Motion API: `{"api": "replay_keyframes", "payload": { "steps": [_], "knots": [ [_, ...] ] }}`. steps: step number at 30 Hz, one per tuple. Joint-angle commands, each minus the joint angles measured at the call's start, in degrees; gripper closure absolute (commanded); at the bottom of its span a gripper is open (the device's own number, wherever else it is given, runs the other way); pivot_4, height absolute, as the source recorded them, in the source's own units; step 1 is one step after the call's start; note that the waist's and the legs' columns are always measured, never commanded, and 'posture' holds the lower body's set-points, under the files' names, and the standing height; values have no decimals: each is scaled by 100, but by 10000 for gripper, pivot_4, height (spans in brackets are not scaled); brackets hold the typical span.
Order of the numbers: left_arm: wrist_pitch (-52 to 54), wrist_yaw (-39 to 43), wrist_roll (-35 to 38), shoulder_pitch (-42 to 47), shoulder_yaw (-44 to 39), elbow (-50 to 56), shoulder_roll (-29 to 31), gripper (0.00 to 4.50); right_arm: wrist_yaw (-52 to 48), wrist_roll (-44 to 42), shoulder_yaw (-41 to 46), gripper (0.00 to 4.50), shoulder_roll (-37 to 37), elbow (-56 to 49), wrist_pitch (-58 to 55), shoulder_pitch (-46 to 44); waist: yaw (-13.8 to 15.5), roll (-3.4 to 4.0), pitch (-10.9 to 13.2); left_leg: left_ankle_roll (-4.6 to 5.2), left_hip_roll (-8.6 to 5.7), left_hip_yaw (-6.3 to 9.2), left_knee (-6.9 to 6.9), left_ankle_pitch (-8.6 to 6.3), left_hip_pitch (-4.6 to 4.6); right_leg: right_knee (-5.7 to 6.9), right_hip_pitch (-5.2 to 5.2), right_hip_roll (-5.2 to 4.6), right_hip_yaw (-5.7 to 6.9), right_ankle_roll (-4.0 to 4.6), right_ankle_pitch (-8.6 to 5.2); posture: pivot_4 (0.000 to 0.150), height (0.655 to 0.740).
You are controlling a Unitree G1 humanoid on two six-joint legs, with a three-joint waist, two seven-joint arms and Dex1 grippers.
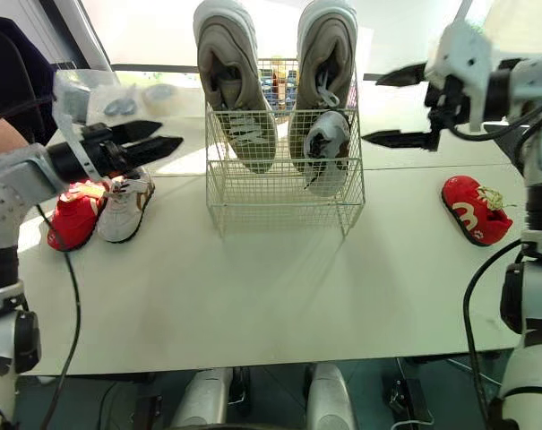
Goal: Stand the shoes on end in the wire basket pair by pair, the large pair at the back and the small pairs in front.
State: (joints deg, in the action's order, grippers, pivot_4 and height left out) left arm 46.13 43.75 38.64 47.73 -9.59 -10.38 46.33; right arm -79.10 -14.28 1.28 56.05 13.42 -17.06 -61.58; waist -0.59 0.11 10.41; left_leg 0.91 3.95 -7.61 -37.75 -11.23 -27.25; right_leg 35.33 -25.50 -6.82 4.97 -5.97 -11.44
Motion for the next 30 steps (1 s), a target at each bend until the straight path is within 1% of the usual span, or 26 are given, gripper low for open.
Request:
{"api": "replay_keyframes", "payload": {
  "steps": [1, 4, 7, 10, 13, 16, 19, 24, 30],
  "knots": [
    [-493, -33, -899, 646, 253, -1159, 298, 0, 191, -611, 320, 798, -29, -1165, -602, 182, -5, 0, 0, -3, 0, -1, 0, -2, 0, -1, 0, 0, 0, 2, -1, 1500, 7400],
    [-1124, 126, -1729, 1066, 699, -2477, 418, 0, 473, -988, 447, 798, -154, -1891, -1051, 401, -4, 0, 0, 3, 0, -4, 0, -1, -1, -1, -1, -1, 0, 1, 0, 1500, 7400],
    [-1273, 473, -2111, 1501, 928, -3687, 231, 0, 784, -1236, 513, 798, -278, -2356, -1341, 602, 9, -1, -1, 7, 0, -6, 1, 0, -2, 0, -4, -1, 0, 1, 0, 1500, 7400],
    [-1567, 681, -2643, 1810, 1244, -4481, 86, 0, 986, -1408, 545, 798, -329, -2569, -1541, 688, 38, -3, 0, 10, 0, -5, -5, -1, -10, -1, -7, -2, 0, 8, -4, 1500, 7400],
    [-1606, 674, -2934, 2143, 1278, -5064, 20, 0, 1115, -1497, 533, 798, -321, -2716, -1614, 801, 43, -14, 5, 16, 0, -6, -14, -5, -22, -1, -15, -3, 0, 17, -9, 1500, 7400],
    [-1751, 548, -3223, 2364, 1295, -5481, 25, 0, 1221, -1533, 536, 798, -303, -2792, -1631, 916, 34, -17, 4, 18, 0, -5, -14, -6, -24, -1, -16, -4, 0, 17, -9, 1500, 7400],
    [-1734, 461, -3329, 2449, 1177, -5733, 28, 0, 1316, -1606, 587, 798, -292, -2897, -1676, 1026, 8, -17, 4, 19, 0, -5, -14, -6, -23, 2, -18, -5, 0, 17, -9, 1500, 7400],
    [-1671, 523, -3432, 2355, 1099, -5897, -39, 0, 1446, -1702, 595, 798, -270, -2983, -1704, 1100, -7, -17, 4, 20, 1, -6, -14, -5, -23, 12, -22, -5, 0, 0, 0, 1500, 7400],
    [-1666, 471, -3560, 2190, 1069, -6003, -144, 0, 1503, -1734, 551, 798, -273, -2960, -1670, 1080, 5, -18, 4, 20, 1, -5, -16, -5, -23, 15, -21, -5, 0, 1, 0, 1500, 7400]
  ]
}}
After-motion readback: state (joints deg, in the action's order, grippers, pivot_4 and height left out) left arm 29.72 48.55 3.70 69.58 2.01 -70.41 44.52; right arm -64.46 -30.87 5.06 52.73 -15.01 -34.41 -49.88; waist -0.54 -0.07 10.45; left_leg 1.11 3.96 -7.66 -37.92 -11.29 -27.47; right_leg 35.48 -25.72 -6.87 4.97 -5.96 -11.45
